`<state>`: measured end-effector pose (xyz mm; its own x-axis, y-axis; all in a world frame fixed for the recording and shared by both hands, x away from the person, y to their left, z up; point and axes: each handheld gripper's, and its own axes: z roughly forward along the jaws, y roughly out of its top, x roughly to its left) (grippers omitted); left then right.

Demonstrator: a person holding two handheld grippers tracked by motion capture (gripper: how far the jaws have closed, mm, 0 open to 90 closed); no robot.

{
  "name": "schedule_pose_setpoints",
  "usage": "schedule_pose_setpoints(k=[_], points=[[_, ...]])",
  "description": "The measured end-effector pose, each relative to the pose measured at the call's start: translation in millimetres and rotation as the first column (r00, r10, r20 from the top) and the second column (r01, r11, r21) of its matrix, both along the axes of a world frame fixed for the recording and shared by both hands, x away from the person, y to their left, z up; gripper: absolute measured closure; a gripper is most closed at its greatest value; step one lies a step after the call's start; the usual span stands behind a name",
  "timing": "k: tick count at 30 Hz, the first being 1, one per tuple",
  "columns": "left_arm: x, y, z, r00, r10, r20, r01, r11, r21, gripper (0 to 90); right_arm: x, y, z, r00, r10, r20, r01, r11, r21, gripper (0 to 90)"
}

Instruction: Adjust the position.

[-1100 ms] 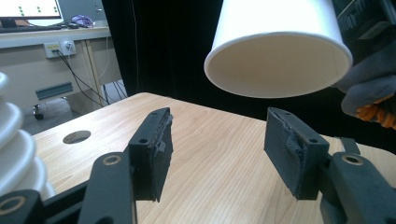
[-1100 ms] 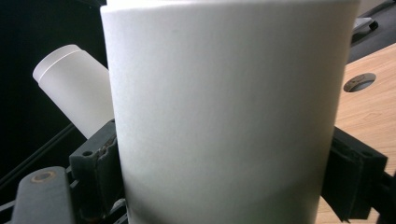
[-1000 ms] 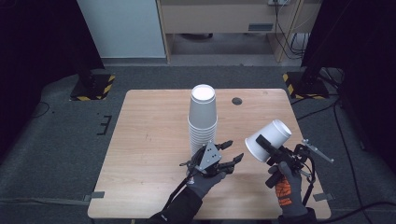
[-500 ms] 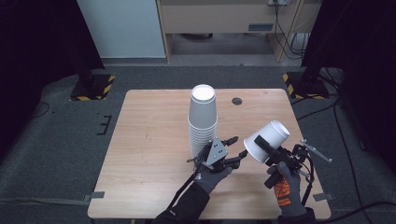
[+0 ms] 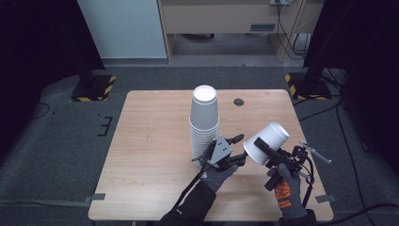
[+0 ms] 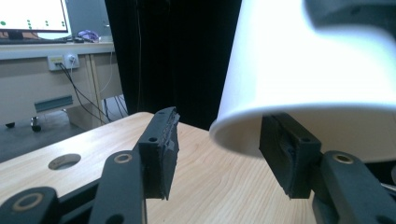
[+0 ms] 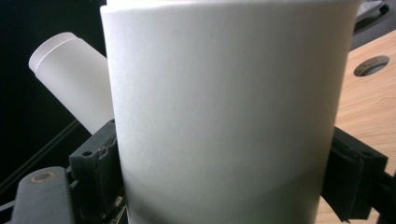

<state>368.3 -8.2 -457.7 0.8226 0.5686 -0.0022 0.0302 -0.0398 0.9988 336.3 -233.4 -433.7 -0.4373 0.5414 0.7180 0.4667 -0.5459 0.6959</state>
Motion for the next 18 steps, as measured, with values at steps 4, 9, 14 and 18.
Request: schedule_pose_setpoints(k=[4, 9, 14, 18], points=[[-0.4, -5.9, 3.8, 0.9999, -0.009, 0.013, 0.009, 0.9999, -0.005, 48.0, 0.1, 1.8, -0.6, 1.0, 0.007, -0.002, -0.007, 1.0, -0.001, 15.3], [0.0, -8.5, 4.1, 0.9998, -0.007, 0.018, 0.007, 0.9999, -0.01, 51.3, -0.1, 4.1, -1.5, 0.9998, 0.018, -0.004, -0.018, 0.9998, -0.005, 15.3], [0.0, -8.1, 3.3, 0.9996, -0.005, 0.027, 0.006, 1.0, -0.004, 59.3, 0.3, 6.7, -2.3, 0.9994, 0.034, -0.011, -0.034, 0.9994, -0.006, 15.2], [-1.0, -7.3, 3.0, 0.9994, 0.003, 0.035, -0.003, 1.0, 0.005, 64.6, 0.6, 7.7, -3.2, 0.999, 0.041, -0.02, -0.041, 0.9991, -0.009, 15.0]])
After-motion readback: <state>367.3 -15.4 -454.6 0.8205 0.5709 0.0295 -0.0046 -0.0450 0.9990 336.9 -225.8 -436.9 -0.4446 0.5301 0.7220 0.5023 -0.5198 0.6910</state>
